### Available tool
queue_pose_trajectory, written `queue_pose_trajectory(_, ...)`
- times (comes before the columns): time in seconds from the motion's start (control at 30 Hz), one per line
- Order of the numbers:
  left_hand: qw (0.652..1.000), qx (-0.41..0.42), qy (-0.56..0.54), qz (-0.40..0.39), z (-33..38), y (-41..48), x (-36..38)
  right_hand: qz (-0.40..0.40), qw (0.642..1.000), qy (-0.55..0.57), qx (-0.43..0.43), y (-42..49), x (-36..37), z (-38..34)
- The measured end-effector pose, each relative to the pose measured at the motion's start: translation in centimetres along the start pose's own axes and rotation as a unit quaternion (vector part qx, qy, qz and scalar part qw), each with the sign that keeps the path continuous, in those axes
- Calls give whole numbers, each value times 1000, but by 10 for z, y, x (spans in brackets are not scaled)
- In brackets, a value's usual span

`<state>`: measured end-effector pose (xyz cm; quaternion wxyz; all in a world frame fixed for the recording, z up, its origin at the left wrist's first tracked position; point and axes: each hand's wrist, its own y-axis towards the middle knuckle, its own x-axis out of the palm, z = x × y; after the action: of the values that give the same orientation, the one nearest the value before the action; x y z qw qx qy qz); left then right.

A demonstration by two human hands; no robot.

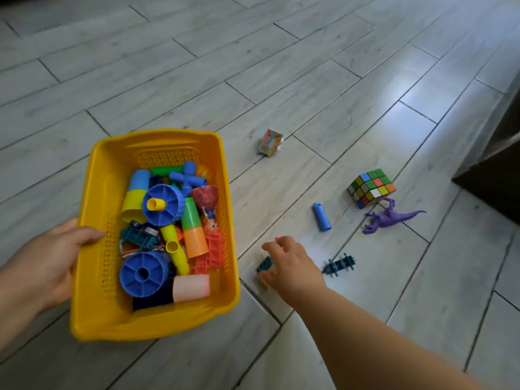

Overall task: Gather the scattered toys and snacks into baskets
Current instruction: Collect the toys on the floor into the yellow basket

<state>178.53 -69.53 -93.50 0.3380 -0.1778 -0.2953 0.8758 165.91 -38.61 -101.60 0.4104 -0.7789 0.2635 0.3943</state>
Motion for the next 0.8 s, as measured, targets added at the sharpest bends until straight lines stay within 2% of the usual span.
queue_pose_trajectory(0.1, 1000, -3, 2, 6, -5, -3, -19, -13, 999, -34, 34, -3, 13, -13)
queue_pose_trajectory(0.3, 999, -8, 8, 31, -21, -11, -47, 23, 996, 14, 79, -1, 41, -18)
queue_pose_trajectory(0.43, 998, -31, 4, 48, -34, -15, -52, 102, 986, 100, 84, -5, 27, -24)
queue_pose_trajectory(0.53, 997, -39, 8, 61, -40, -15, -43, 186, 968, 166, 23, -3, -2, -46)
queue_pose_trajectory(0.63, 998, -38, 15, 48, -42, -14, -27, 244, 946, 191, -92, 0, -25, -85)
queue_pose_trajectory(0.7, 999, -33, 13, 41, -41, -16, -19, 237, 942, 150, -187, 0, -29, -108)
queue_pose_trajectory(0.8, 999, -34, 15, 24, -40, -17, -8, 154, 947, 35, -279, 3, -15, -128)
